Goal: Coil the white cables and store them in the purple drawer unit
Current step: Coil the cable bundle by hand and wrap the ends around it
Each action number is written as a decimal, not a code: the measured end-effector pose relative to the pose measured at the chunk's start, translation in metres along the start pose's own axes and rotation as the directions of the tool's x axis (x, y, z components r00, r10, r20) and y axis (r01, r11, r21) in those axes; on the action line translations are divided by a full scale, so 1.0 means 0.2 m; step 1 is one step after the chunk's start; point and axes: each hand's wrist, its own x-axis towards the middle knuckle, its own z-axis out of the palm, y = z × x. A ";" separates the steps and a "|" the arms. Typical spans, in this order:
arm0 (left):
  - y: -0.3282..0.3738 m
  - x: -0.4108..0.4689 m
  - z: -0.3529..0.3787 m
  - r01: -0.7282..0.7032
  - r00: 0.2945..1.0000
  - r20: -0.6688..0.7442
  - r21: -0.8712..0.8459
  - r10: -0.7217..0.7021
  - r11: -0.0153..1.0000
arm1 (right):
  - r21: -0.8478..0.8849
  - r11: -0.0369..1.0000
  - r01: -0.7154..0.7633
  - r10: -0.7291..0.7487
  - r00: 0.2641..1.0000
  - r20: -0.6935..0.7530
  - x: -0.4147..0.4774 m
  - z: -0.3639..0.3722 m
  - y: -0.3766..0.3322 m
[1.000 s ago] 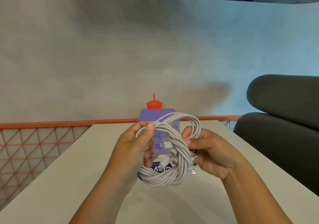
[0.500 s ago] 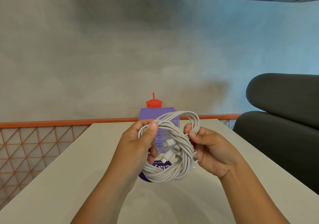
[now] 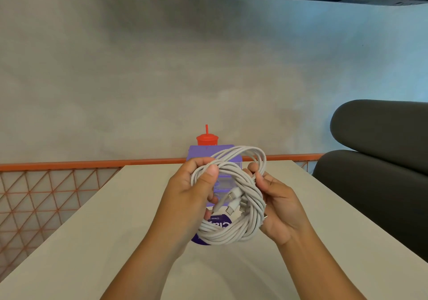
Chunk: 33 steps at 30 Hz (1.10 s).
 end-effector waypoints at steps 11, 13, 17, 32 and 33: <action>0.03 -0.05 0.07 -0.039 0.995 0.086 -0.117 0.049 0.992 | -0.294 0.923 -0.249 0.225 0.968 -0.116 -0.06 0.08 -0.06; 0.03 -0.05 0.08 -0.060 0.995 0.074 -0.129 0.070 0.990 | -0.277 0.912 -0.302 0.295 0.953 -0.069 -0.05 0.08 -0.05; 0.02 -0.05 0.09 -0.076 0.996 0.030 -0.168 0.082 0.983 | -0.182 0.913 -0.366 0.374 0.928 0.008 -0.05 0.06 -0.06; -0.03 -0.03 0.05 -0.200 0.938 -0.289 -0.003 0.190 0.980 | -0.866 0.493 -0.081 -0.344 0.896 -0.280 -0.07 0.19 -0.16; -0.04 -0.02 0.04 -0.194 0.930 -0.319 -0.006 0.182 0.981 | -0.928 0.371 0.015 -0.407 0.901 -0.148 -0.09 0.21 -0.17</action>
